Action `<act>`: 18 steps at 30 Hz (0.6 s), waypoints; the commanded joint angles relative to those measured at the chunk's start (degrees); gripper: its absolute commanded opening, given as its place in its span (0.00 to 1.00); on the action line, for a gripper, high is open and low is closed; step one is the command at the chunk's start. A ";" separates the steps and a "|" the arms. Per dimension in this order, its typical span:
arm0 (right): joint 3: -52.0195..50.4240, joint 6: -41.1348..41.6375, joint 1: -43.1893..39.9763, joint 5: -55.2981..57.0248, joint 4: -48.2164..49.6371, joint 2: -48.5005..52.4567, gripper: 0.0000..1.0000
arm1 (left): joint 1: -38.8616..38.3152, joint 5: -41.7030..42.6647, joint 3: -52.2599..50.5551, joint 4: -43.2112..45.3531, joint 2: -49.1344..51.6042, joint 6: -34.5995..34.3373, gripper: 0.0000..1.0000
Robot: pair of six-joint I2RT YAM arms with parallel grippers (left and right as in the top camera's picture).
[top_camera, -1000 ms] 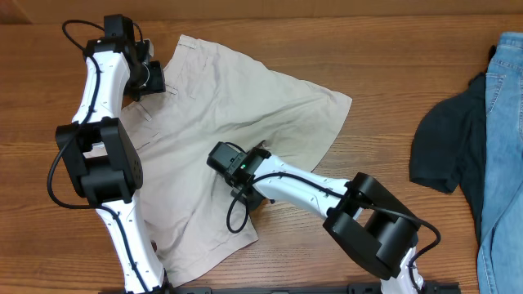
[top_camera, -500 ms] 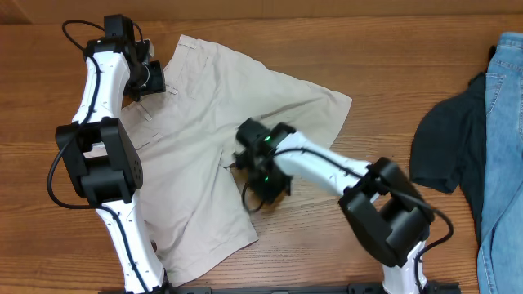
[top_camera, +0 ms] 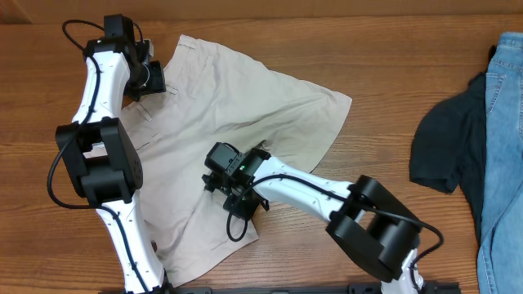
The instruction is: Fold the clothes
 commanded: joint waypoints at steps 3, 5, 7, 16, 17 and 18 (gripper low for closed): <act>-0.24 6.08 -0.07 7.89 -0.33 1.62 0.04 | -0.15 0.20 1.27 -0.31 0.15 1.33 0.48; -0.24 9.38 -1.73 13.00 -1.51 1.62 0.04 | -0.15 0.20 1.27 -0.28 0.15 1.33 0.49; -0.33 9.92 -4.52 16.57 -2.23 1.64 0.04 | -0.15 0.20 1.27 -0.31 0.15 1.33 0.49; -0.35 5.49 -20.33 19.06 -3.30 1.66 0.05 | -0.15 0.20 1.27 -0.20 0.15 1.36 0.51; -0.33 4.37 -21.11 19.12 -3.78 1.66 0.07 | -0.15 0.20 1.27 -0.04 0.15 1.36 0.51; -0.35 2.84 -21.62 19.34 -4.24 1.66 0.08 | -0.15 0.20 1.27 0.13 0.15 1.36 0.52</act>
